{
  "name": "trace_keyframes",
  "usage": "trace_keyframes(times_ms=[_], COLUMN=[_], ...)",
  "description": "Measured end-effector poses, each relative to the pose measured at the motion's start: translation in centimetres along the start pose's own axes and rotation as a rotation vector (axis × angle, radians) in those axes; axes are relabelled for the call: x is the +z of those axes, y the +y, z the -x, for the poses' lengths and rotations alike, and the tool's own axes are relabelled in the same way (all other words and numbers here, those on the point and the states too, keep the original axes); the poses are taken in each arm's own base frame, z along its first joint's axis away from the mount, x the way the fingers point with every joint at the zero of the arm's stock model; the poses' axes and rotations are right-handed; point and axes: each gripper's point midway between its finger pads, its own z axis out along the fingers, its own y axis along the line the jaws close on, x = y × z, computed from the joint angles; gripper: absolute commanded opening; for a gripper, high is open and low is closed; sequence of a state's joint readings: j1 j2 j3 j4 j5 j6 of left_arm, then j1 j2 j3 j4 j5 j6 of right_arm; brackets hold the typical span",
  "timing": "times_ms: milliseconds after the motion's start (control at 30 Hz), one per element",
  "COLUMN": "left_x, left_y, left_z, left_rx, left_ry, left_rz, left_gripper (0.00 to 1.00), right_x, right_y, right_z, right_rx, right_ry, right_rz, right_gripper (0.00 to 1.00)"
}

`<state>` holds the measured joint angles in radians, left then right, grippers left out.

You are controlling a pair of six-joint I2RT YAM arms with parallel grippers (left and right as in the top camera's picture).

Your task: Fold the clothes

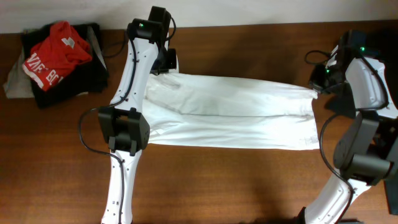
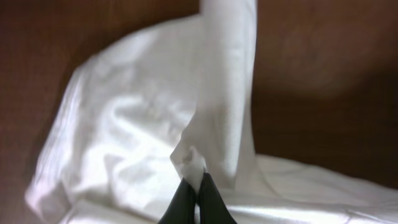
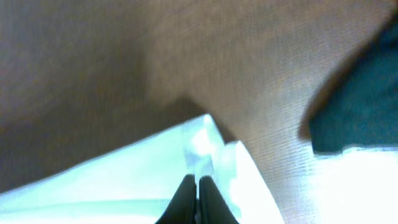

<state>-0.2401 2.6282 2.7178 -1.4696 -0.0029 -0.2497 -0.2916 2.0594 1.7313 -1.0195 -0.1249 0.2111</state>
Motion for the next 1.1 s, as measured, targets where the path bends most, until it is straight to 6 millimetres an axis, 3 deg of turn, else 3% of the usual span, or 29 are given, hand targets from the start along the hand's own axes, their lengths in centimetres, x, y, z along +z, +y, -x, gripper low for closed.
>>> trace_keyframes(times_ms=[267, 367, 667, 900, 1100], left_x=[-0.6, -0.6, -0.8, -4.2, -2.0], left_y=[1.3, 1.2, 0.3, 1.7, 3.8], left_z=[-5.1, -5.1, -5.7, -8.4, -11.2], left_rx=[0.001, 0.000, 0.018, 0.028, -0.008], left_ry=[0.207, 0.210, 0.220, 0.256, 0.368], left_rz=[0.056, 0.049, 0.042, 0.099, 0.216], left_gripper=[0.01, 0.01, 0.01, 0.01, 0.01], right_x=[-1.6, -2.0, -2.3, -2.7, -3.7], right_y=[-0.8, -1.2, -1.4, -1.5, -1.3], right_z=[-4.8, -6.6, -7.7, -8.8, -9.1], right_rx=[0.023, 0.033, 0.039, 0.054, 0.071], right_ry=[0.179, 0.257, 0.302, 0.346, 0.343], right_rz=[-0.038, -0.055, -0.065, -0.076, -0.070], right_gripper=[0.04, 0.04, 0.04, 0.04, 0.04])
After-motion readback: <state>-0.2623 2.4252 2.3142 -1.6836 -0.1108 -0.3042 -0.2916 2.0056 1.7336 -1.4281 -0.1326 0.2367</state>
